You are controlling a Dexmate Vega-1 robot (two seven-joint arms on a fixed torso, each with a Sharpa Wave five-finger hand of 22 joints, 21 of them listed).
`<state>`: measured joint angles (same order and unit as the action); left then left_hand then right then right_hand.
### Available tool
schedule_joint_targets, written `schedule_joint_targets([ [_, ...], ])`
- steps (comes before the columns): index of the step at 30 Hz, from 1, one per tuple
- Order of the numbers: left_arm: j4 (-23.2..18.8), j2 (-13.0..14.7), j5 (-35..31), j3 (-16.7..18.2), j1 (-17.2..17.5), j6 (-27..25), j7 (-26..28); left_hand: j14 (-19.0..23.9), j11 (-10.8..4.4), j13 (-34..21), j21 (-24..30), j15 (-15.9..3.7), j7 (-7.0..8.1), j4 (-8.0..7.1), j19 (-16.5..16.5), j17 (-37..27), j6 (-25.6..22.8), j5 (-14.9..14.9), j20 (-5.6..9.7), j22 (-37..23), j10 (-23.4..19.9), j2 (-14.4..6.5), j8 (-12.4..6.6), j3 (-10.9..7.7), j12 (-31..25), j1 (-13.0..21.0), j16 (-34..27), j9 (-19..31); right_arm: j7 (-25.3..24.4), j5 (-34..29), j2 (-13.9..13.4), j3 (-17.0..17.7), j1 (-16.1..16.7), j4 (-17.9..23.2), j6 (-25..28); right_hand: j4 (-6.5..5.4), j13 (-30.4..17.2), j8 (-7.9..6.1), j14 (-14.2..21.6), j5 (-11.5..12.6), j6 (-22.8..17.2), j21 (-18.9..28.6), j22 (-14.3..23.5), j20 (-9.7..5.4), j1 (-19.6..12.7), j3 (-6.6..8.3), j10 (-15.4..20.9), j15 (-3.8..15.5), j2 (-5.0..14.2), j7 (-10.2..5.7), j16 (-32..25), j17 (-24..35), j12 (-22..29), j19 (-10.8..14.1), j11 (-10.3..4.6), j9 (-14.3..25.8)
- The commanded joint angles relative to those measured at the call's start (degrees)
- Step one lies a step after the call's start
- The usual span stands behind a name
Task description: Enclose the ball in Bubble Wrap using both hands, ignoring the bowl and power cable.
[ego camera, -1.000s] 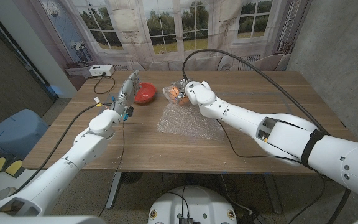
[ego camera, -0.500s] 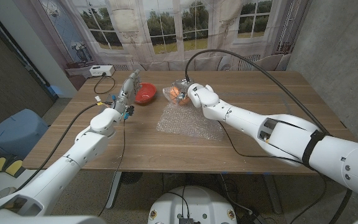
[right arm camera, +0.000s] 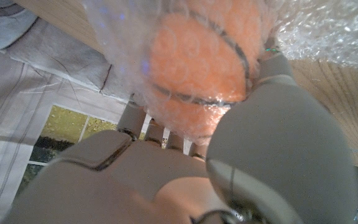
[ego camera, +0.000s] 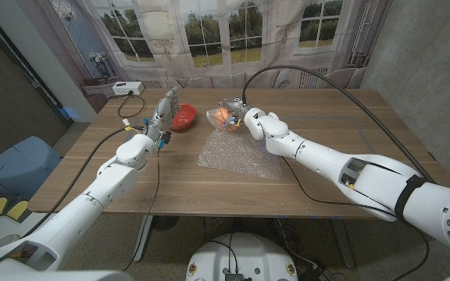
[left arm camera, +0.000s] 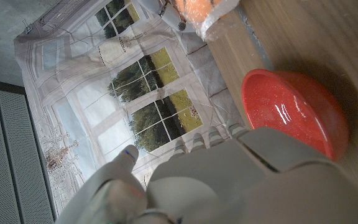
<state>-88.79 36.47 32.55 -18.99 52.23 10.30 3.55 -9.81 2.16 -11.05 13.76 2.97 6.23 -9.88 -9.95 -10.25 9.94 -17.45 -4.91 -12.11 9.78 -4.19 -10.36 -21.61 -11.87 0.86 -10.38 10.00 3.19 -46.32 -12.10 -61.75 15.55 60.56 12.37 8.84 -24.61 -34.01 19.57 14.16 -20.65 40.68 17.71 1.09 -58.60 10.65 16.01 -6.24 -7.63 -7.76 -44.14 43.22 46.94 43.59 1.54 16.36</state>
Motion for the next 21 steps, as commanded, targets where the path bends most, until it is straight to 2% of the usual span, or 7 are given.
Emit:
schedule_joint_targets([
  [1, -0.75, -0.12, -0.35, -0.74, -0.27, -1.39, -0.25, -16.46, -0.37, -0.13, 0.3, -0.32, 0.52, -0.02, -9.79, -0.09, 9.39, -0.47, 0.09, -0.12, 12.22, -3.06, -0.09, 0.29, -0.26, 0.03, -0.18, 0.17, -5.6, -0.68, -7.08, 6.91, 6.31, 14.28, -1.17, -0.14, -0.25, -0.4, 44.05, -0.54, -27.58, 0.85, 0.32, -5.72, -17.55, 0.62, 34.71, 18.99, 17.55, 5.29, -0.03, 2.66, 0.51, 4.81, -3.75, 0.14],
  [6, -1.42, 0.07, -0.7, -0.78, -0.05, -1.57, 0.11, -16.53, -0.33, -0.13, 0.3, -0.25, 0.57, -0.01, -9.83, -0.09, 9.48, -0.5, 0.16, -0.12, 12.32, -3.06, -0.08, 0.35, -0.23, 0.04, -0.16, 0.17, -9.13, -0.72, -7.78, 9.14, 7.94, 15.89, -1.76, -0.16, -0.27, -0.62, 44.72, -1.06, -27.85, 1.91, 0.56, -6.03, -17.89, 0.83, 35.27, 19.05, 17.32, 5.52, -0.12, 3.4, 0.6, 5.26, -3.83, 0.06],
  [16, -2.66, 0.69, -1.91, -1.64, -0.12, -2.58, 0.01, -16.33, -0.51, -0.13, 0.28, -0.53, 0.83, 0.18, -9.9, -0.05, 10.08, -0.5, 0.44, -0.1, 12.4, -3.0, 0.09, 0.43, -0.22, 0.24, -0.23, 0.17, -20.04, -1.62, -8.5, 13.26, 11.49, 18.11, -2.92, -0.23, -0.58, -0.81, 45.15, -1.53, -28.01, 3.03, 0.85, -6.34, -18.18, 1.04, 35.58, 19.04, 17.08, 5.55, -0.01, 4.26, 0.7, 5.12, -3.57, -0.04],
  [17, -3.22, 0.9, -2.29, -1.68, -0.01, -2.99, 0.44, -15.38, -0.62, -0.13, 0.38, -0.47, 1.05, 0.62, -9.59, 0.03, 10.15, -0.4, 0.48, -0.05, 11.98, -2.76, 0.04, 0.42, -0.4, 0.66, -0.53, 0.16, -20.48, -1.68, -8.5, 13.48, 11.62, 18.16, -2.97, -0.25, -0.51, -0.83, 45.18, -1.58, -28.04, 3.17, 0.88, -6.36, -18.21, 1.06, 35.64, 19.04, 17.06, 5.55, 0.02, 4.37, 0.65, 5.08, -3.44, -0.06],
  [19, -4.15, 1.55, -3.49, -1.91, 0.04, -3.6, 0.96, -12.55, -0.91, -0.11, 1.32, -0.89, 1.64, 2.16, -6.84, 0.22, 9.36, 0.11, 0.32, 0.17, 10.13, -2.02, -0.41, 0.25, -1.07, 2.22, -1.11, 0.13, -21.17, -1.89, -8.56, 13.83, 11.87, 18.34, -2.98, -0.27, -0.63, -0.86, 45.2, -1.65, -28.06, 3.35, 0.93, -6.36, -18.24, 1.09, 35.58, 19.01, 17.03, 5.58, 0.07, 4.5, 0.67, 5.05, -3.59, -0.07],
  [20, -4.94, 2.07, -4.48, -2.04, 0.11, -4.17, 1.56, -9.64, -1.33, -0.09, 2.26, -1.2, 1.75, 3.84, -3.87, 0.29, 7.18, 0.88, 0.49, 0.4, 7.97, -1.26, -1.12, -0.04, -1.74, 3.96, -1.51, 0.11, -21.13, -1.99, -8.63, 13.98, 11.98, 18.58, -2.86, -0.28, -0.58, -0.88, 45.21, -1.68, -28.09, 3.44, 0.95, -6.38, -18.25, 1.11, 35.67, 19.01, 17.01, 5.59, 0.1, 4.56, 0.66, 5.07, -3.61, -0.08],
  [21, -5.93, 2.81, -5.68, -2.24, 0.11, -4.98, 2.08, -3.43, -1.75, -0.03, 3.7, -1.73, 1.46, 6.91, 0.9, 0.26, 3.14, 2.58, 0.55, 0.63, 3.64, -0.49, -1.73, -0.8, -2.85, 7.21, -2.23, 0.08, -21.33, -2.2, -8.6, 14.09, 12.09, 18.67, -2.65, -0.3, -0.64, -0.91, 45.22, -1.71, -28.13, 3.51, 0.97, -6.37, -18.24, 1.12, 35.62, 18.99, 17.0, 5.53, 0.13, 4.62, 0.65, 4.98, -3.66, -0.09],
])
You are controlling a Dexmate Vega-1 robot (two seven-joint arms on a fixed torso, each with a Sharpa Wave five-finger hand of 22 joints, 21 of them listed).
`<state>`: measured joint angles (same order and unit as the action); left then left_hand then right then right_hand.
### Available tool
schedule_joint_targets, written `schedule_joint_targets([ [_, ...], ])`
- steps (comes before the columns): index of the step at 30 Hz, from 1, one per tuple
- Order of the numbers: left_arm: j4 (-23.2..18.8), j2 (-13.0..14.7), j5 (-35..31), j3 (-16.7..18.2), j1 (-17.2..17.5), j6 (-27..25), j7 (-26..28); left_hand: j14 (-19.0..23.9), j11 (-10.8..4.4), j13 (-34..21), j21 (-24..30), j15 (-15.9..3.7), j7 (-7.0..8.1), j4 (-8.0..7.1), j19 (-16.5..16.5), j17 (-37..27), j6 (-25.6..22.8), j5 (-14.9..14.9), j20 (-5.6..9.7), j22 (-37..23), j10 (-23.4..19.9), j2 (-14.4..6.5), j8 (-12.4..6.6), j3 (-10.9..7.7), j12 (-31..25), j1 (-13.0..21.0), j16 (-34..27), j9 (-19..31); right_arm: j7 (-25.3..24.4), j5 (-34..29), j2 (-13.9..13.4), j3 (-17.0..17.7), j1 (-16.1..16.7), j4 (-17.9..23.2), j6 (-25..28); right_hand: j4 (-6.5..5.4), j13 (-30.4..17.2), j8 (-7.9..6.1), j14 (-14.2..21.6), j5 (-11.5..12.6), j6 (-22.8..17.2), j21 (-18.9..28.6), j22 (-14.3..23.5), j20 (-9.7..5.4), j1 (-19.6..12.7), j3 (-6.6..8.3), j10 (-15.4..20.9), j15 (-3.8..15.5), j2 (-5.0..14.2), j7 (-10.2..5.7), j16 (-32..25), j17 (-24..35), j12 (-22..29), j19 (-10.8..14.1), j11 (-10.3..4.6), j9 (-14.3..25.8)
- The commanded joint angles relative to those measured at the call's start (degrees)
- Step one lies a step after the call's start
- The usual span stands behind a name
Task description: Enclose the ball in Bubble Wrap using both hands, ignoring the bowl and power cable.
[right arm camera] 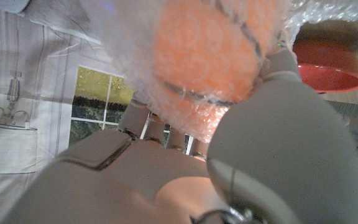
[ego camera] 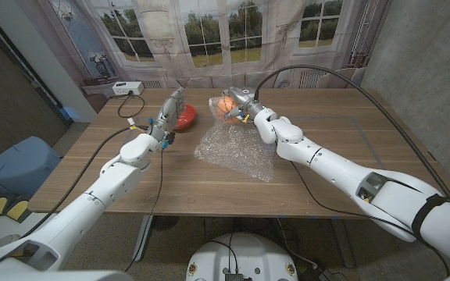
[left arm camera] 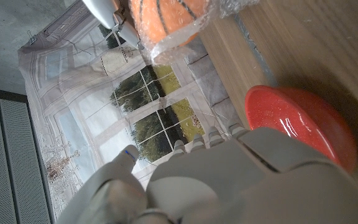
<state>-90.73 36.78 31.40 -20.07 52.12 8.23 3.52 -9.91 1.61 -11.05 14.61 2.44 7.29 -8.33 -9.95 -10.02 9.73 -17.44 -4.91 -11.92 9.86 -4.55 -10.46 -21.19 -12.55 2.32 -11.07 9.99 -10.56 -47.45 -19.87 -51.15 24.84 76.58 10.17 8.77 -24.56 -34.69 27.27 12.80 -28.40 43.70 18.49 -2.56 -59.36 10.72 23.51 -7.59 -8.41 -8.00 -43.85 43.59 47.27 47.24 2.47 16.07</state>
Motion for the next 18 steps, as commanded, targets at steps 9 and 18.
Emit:
schedule_joint_targets([
  [9, -7.49, 4.18, -6.51, -1.6, -0.41, -2.63, -1.19, 36.23, -0.12, -0.39, 16.09, -4.25, -6.45, 17.4, 35.01, -0.05, -25.79, 7.2, 1.03, -0.05, -27.45, -0.95, -3.91, -6.34, -7.21, 18.16, -4.81, 0.58, -9.34, -3.71, -0.12, 3.6, 3.33, 2.57, 2.45, -0.5, -1.03, -0.29, 37.26, -0.7, -20.25, 1.49, 0.43, -2.87, -17.42, 1.21, 27.92, 20.29, 17.69, 5.65, 0.4, 5.0, 0.23, 0.67, -4.92, 0.11],
  [18, -4.49, 3.1, 0.48, -1.99, -2.52, 4.35, -14.21, 48.1, -1.32, -2.03, 19.92, -6.92, -8.31, 18.43, 40.99, -0.11, -41.57, 6.68, 3.31, -0.27, -39.97, -3.72, -7.24, -12.5, -9.58, 26.79, -5.17, 1.4, -12.12, -5.05, 0.97, 3.63, 3.06, 0.95, 4.43, -0.66, -1.09, -0.35, 37.13, -0.91, -20.15, 2.35, 0.61, -2.87, -17.35, 1.33, 27.99, 20.29, 17.59, 5.48, 0.84, 5.63, 0.1, 0.13, -4.95, 0.03],
])
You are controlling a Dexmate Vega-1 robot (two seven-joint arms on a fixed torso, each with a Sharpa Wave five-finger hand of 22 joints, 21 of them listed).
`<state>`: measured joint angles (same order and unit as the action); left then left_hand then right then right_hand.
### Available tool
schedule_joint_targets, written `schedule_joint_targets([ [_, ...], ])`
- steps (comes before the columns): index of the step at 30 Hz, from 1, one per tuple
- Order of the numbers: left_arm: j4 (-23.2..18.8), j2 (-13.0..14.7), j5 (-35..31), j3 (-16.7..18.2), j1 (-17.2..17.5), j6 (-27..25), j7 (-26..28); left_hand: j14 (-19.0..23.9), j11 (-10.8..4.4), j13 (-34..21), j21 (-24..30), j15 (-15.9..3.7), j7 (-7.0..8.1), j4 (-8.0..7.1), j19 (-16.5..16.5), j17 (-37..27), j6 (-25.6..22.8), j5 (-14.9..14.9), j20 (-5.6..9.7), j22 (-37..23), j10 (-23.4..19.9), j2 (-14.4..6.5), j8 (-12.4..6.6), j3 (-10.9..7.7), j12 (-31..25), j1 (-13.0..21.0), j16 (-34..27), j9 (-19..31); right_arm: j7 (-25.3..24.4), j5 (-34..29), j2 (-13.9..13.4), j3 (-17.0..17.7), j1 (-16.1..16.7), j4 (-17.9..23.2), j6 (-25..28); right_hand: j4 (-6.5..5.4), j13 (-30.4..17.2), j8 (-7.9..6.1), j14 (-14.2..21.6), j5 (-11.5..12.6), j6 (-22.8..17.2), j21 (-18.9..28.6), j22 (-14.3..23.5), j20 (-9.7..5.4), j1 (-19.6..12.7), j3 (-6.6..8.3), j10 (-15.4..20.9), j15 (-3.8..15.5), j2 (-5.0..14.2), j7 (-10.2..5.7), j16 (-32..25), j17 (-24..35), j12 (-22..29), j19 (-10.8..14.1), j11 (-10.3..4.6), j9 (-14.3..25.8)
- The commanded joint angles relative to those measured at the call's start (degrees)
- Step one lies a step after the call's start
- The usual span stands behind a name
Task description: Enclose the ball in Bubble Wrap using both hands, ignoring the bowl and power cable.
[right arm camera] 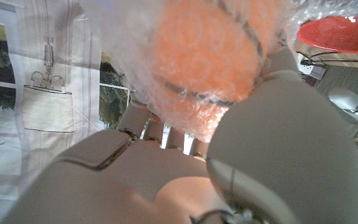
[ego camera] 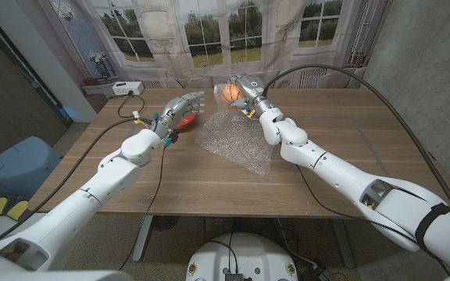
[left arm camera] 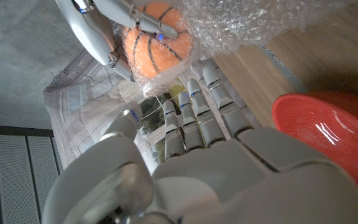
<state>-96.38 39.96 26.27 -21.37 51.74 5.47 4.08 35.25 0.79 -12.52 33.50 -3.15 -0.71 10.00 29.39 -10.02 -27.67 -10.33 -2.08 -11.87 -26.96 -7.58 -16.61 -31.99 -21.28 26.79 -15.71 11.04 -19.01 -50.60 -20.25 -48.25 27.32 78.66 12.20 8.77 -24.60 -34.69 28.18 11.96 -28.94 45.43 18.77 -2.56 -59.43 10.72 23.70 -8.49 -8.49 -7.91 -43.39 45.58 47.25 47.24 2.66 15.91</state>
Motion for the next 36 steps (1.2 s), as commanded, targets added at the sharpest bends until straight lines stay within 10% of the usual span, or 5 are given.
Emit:
schedule_joint_targets([
  [1, 1.29, 0.16, 6.22, -0.97, -2.59, 6.89, -16.25, 3.29, -0.67, -0.62, 1.17, -1.3, -0.57, 0.06, 1.81, -0.1, -4.48, -0.46, 0.53, -0.31, -3.51, -0.91, -1.12, -2.01, -0.92, 2.65, -0.53, 0.37, -4.45, -1.68, 1.37, 0.94, 0.77, -0.98, 2.13, -0.7, -1.05, -0.37, 36.22, -0.09, -19.63, 0.73, 0.35, -2.82, -17.25, 1.34, 27.8, 21.18, 17.66, 5.39, 0.43, 3.72, 0.09, 0.05, -5.09, 0.18],
  [8, 0.31, 3.04, 8.88, -3.37, -5.87, -0.94, -22.16, -1.82, 2.69, -0.17, -0.5, 3.06, -4.35, -1.82, -2.74, -0.34, -1.67, -0.8, -4.48, 0.6, 0.4, -0.93, 1.62, -2.8, 2.47, 1.5, 2.98, 0.34, -10.86, -1.77, 1.09, 2.15, 3.03, 2.71, 0.75, -0.77, -0.9, -0.51, 36.37, -0.2, -19.81, 1.41, 0.44, -2.85, -17.2, 1.42, 28.18, 21.21, 17.61, 5.3, 0.62, 4.19, 0.0, -0.07, -5.25, 0.12],
  [18, -0.52, 6.02, 8.25, -6.34, -10.18, -9.21, -26.23, 0.81, 6.09, 0.42, -0.74, 5.5, -7.5, -2.31, -1.76, -0.17, -4.79, -2.27, -6.69, 1.18, -2.71, -1.19, 1.85, -3.82, 2.92, -0.03, 2.9, 0.25, -16.8, -2.57, 0.67, 3.86, 5.62, 7.39, -1.52, -0.78, -0.93, -0.63, 36.75, -0.35, -19.82, 2.46, 0.54, -2.98, -17.19, 1.53, 28.34, 21.25, 17.41, 5.19, 0.81, 4.98, -0.14, -0.27, -5.62, 0.03],
  [29, -0.24, 6.25, 8.71, -6.64, -10.65, -11.14, -26.37, -10.28, 6.54, 0.88, -4.18, 7.97, -7.24, -2.67, -8.32, -0.14, 0.41, -4.59, -8.54, 1.2, 2.88, -1.91, 5.52, -6.46, 7.5, -1.31, 6.05, 0.26, -20.48, -2.83, -0.59, 5.92, 8.41, 12.01, -5.54, -0.83, -0.8, -0.77, 36.9, -0.46, -19.92, 3.61, 0.61, -3.14, -17.07, 1.62, 28.7, 21.26, 17.21, 4.98, 1.16, 5.8, -0.35, -0.5, -5.71, -0.08],
  [36, 1.44, 4.58, 9.83, -5.8, -9.52, -8.62, -25.14, -20.0, 4.83, 0.87, -7.38, 7.46, -3.84, -2.46, -14.99, -0.03, 11.61, -5.17, -8.14, 0.94, 9.53, -3.07, 7.0, -8.05, 10.19, -0.99, 5.94, -0.11, -9.45, 0.05, -3.25, 8.1, 11.41, 20.06, -6.11, -0.84, -0.83, -0.81, 37.03, -0.51, -19.89, 4.28, 0.62, -3.33, -17.0, 1.66, 28.72, 21.28, 17.08, 4.85, 1.33, 6.29, -0.48, -0.63, -5.81, -0.14],
])
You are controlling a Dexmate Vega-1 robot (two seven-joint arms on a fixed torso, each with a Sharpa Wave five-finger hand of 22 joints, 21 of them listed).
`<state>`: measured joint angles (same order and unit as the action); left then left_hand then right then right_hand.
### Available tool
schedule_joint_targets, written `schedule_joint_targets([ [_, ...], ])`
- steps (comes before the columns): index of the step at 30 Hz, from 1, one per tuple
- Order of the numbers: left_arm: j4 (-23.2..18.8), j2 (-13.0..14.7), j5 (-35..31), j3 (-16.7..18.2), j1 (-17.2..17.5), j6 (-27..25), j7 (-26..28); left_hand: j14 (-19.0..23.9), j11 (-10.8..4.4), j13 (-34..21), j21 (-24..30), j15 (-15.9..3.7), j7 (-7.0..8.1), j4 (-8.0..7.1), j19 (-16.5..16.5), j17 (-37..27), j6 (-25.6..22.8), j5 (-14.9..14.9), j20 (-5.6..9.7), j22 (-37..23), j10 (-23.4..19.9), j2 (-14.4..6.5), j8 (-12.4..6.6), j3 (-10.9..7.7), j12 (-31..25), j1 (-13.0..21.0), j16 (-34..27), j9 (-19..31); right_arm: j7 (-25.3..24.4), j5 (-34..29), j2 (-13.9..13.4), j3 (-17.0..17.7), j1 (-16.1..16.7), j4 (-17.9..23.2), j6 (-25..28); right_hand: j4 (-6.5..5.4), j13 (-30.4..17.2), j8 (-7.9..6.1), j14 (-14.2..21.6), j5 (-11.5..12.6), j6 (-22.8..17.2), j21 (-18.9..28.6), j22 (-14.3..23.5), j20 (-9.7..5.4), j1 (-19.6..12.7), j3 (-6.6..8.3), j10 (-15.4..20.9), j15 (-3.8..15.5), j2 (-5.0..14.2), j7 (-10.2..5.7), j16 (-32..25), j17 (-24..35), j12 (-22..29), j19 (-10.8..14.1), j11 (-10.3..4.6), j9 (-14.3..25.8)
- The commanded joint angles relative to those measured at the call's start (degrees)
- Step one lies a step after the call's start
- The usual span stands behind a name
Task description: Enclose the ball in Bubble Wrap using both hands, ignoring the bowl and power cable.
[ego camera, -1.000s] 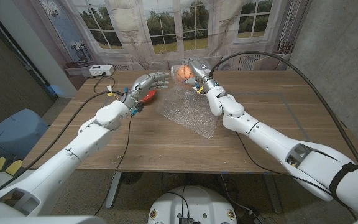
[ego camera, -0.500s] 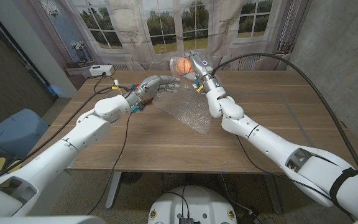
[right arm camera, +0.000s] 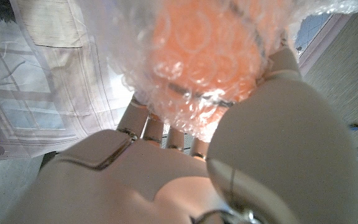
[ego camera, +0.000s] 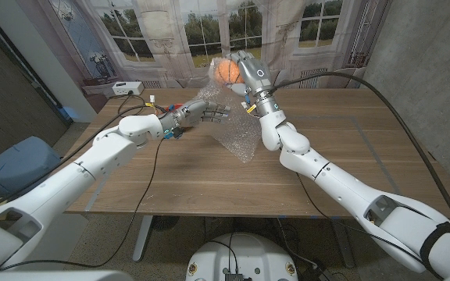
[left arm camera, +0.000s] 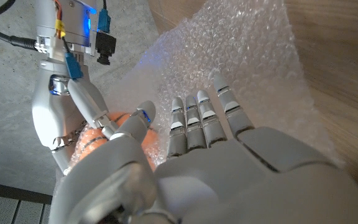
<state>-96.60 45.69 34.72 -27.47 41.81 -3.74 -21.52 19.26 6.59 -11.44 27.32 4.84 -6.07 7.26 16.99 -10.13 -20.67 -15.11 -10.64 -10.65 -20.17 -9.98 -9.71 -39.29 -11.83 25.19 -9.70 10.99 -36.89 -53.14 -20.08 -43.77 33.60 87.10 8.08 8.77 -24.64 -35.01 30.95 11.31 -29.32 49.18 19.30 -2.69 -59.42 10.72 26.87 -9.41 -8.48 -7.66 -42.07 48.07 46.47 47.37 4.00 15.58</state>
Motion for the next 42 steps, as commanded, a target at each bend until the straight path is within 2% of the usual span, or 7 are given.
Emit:
schedule_joint_targets([
  [1, 1.89, -1.34, 1.53, 0.37, 0.49, 0.91, 0.51, -5.05, -1.01, -0.21, -1.5, -0.53, 1.69, 0.35, -3.3, 0.1, 5.17, -0.37, 0.71, -0.3, 3.24, -0.73, 0.01, -0.74, 0.79, 0.8, 0.02, -0.09, 10.46, 2.45, -3.91, 3.83, 5.49, 12.9, -1.57, -0.84, -0.85, -0.51, 34.24, 0.13, -19.57, 0.59, 0.08, -3.17, -16.99, 1.66, 25.54, 22.19, 17.06, 4.54, 0.05, 3.85, 0.31, -0.79, -7.16, 0.18],
  [12, 5.03, -3.31, 0.88, -0.38, -1.0, 3.41, -0.3, -14.39, -2.91, -0.17, -5.17, -0.51, 4.64, -0.19, -11.65, 0.2, 12.73, -0.07, 0.54, -0.45, 11.0, -0.42, -0.15, -0.08, 1.26, 2.11, 0.03, -0.34, 33.01, 5.91, -8.15, 6.92, 6.56, 21.63, 0.45, -0.93, -0.85, -0.5, 34.03, 0.05, -19.34, 1.42, 0.06, -3.28, -16.83, 1.79, 25.45, 22.18, 17.1, 4.68, 0.54, 4.41, 0.03, -1.34, -7.06, 0.12],
  [23, 8.94, -5.47, -1.24, -2.18, -4.18, 5.46, -2.66, -18.39, -3.19, -0.18, -8.39, 0.05, 6.1, -1.11, -17.6, -0.01, 15.7, 3.36, -0.85, -0.46, 15.02, 6.08, -0.67, 7.18, 0.58, -4.54, -0.53, -0.38, 51.86, 17.49, -10.65, 9.69, 3.23, 22.46, -2.71, -1.01, -1.21, -0.44, 33.63, -0.09, -19.05, 2.22, -0.03, -3.44, -16.75, 2.0, 25.24, 22.21, 17.3, 4.91, 1.34, 4.61, -0.09, -2.17, -6.98, 0.06],
  [28, 9.98, -5.92, -2.43, -3.02, -5.6, 5.51, -3.61, -19.6, -2.81, -0.22, -9.1, 0.35, 6.33, -1.23, -18.77, -0.01, 16.38, 4.31, -1.24, -0.48, 16.43, 7.26, -0.67, 8.51, 0.72, -5.93, -0.35, -0.38, 51.22, 23.91, -10.51, 12.22, 3.4, 20.67, -6.38, -0.98, -1.4, -0.43, 33.49, -0.17, -18.95, 2.72, -0.12, -3.4, -16.78, 2.12, 25.01, 22.23, 17.32, 5.0, 1.79, 4.66, -0.21, -2.52, -6.7, 0.02],
  [32, 10.5, -6.29, -3.42, -3.47, -6.46, 6.01, -4.09, -20.4, -2.46, -0.25, -9.62, 1.48, 6.35, -1.0, -19.49, 0.03, 14.85, 4.51, -1.51, -0.51, 17.3, 7.17, -1.39, 8.77, 0.66, -6.11, -0.38, -0.33, 45.8, 25.51, -9.8, 14.52, 4.65, 19.79, -8.12, -1.0, -1.41, -0.47, 33.6, -0.23, -18.99, 3.12, -0.2, -3.45, -16.76, 2.21, 25.1, 22.23, 17.39, 5.04, 2.02, 4.75, -0.28, -2.75, -6.56, 0.0],
  [35, 11.72, -6.87, -3.81, -3.87, -7.35, 6.46, -4.96, -20.66, -2.5, -0.26, -9.8, 1.4, 6.26, -0.75, -19.63, 0.05, 13.68, 4.33, -1.55, -0.53, 17.45, 6.54, -1.79, 8.51, 0.49, -5.78, -0.44, -0.28, 47.9, 35.46, -9.65, 17.32, 3.64, 15.7, -13.54, -0.95, -1.46, -0.55, 33.55, -0.26, -19.13, 3.43, -0.27, -3.38, -16.79, 2.25, 25.18, 22.23, 17.3, 5.1, 2.22, 4.81, -0.3, -2.78, -6.61, -0.02],
  [42, 13.73, -7.03, -7.98, -5.44, -9.55, 8.33, -5.85, -21.03, -2.41, -0.3, -10.28, 0.64, 5.45, 0.3, -20.06, 0.03, 12.6, 4.42, -1.23, -0.51, 18.08, 7.45, -2.1, 8.85, 0.34, -5.43, -0.59, -0.14, 47.47, 40.02, -11.81, 18.92, 3.43, 14.43, -17.16, -0.96, -1.61, -0.6, 33.31, -0.32, -19.14, 3.86, -0.48, -3.2, -16.7, 2.37, 25.28, 22.15, 17.25, 5.14, 2.95, 4.85, -0.36, -4.05, -6.45, -0.08],
])
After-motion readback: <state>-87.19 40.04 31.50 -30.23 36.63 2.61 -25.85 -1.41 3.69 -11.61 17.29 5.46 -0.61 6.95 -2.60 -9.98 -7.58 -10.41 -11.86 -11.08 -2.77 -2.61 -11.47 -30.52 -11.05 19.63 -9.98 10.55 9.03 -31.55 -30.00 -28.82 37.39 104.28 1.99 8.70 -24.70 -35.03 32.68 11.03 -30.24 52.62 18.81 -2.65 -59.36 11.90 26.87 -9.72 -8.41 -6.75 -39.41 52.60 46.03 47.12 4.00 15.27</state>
